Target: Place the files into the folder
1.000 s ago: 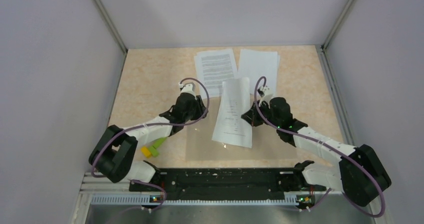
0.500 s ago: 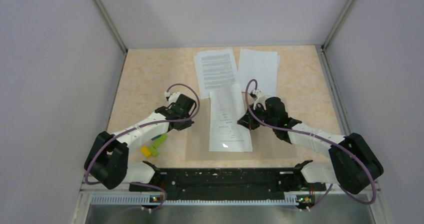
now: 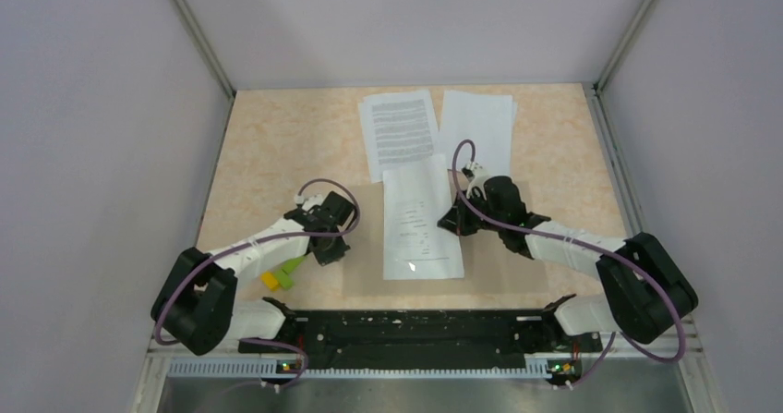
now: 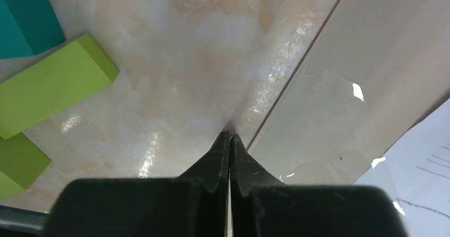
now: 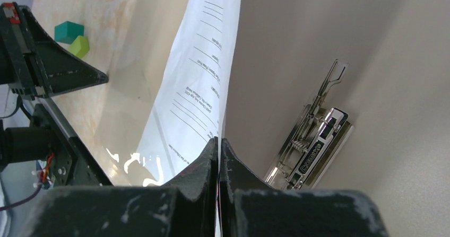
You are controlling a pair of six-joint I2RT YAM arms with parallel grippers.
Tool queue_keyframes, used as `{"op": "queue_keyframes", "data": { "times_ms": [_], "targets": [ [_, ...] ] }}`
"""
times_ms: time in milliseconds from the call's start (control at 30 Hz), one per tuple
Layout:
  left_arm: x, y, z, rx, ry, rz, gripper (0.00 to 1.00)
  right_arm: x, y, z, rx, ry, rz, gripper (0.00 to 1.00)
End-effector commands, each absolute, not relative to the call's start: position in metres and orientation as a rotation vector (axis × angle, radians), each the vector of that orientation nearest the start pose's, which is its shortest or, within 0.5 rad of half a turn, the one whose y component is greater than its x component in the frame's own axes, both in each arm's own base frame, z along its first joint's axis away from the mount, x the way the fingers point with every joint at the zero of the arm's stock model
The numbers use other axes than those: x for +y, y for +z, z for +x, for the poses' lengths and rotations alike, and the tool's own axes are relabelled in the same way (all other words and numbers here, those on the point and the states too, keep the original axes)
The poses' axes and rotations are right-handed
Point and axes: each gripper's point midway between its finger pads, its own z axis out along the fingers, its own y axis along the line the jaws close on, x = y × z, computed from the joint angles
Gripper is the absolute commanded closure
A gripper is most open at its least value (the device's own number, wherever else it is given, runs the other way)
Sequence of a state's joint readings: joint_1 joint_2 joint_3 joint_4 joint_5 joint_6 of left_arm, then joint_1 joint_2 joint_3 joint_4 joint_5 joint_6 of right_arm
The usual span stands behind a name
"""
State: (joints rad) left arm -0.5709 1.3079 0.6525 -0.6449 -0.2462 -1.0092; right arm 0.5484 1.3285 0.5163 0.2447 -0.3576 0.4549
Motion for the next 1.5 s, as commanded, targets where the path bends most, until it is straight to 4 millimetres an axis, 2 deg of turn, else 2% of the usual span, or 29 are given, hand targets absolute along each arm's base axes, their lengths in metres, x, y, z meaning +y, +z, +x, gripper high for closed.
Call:
{"op": "queue_keyframes", "data": {
  "times_ms": [0, 267, 533, 867, 1467],
  "targets": [
    [-0.122, 0.011, 0.184, 2.728, -0.094, -0.68, 1.0, 0.261, 0.091, 0.264, 2.192, 1.006, -0.249, 1.0],
    [-0.13, 0.003, 0.174, 2.75, -0.105, -0.668, 1.0, 0.272, 0.084, 0.263, 2.207, 1.054, -0.184, 1.0],
    [-0.132, -0.001, 0.171, 2.759, -0.095, -0.664, 1.0, 0.289, 0.084, 0.261, 2.2, 1.057, -0.21, 1.0],
    [-0.13, -0.002, 0.17, 2.758, -0.078, -0.668, 1.0, 0.306, 0.074, 0.254, 2.212, 1.053, -0.249, 1.0],
    [-0.127, -0.003, 0.17, 2.759, -0.052, -0.675, 1.0, 0.314, 0.079, 0.27, 2.158, 1.053, -0.174, 1.0]
  ]
}}
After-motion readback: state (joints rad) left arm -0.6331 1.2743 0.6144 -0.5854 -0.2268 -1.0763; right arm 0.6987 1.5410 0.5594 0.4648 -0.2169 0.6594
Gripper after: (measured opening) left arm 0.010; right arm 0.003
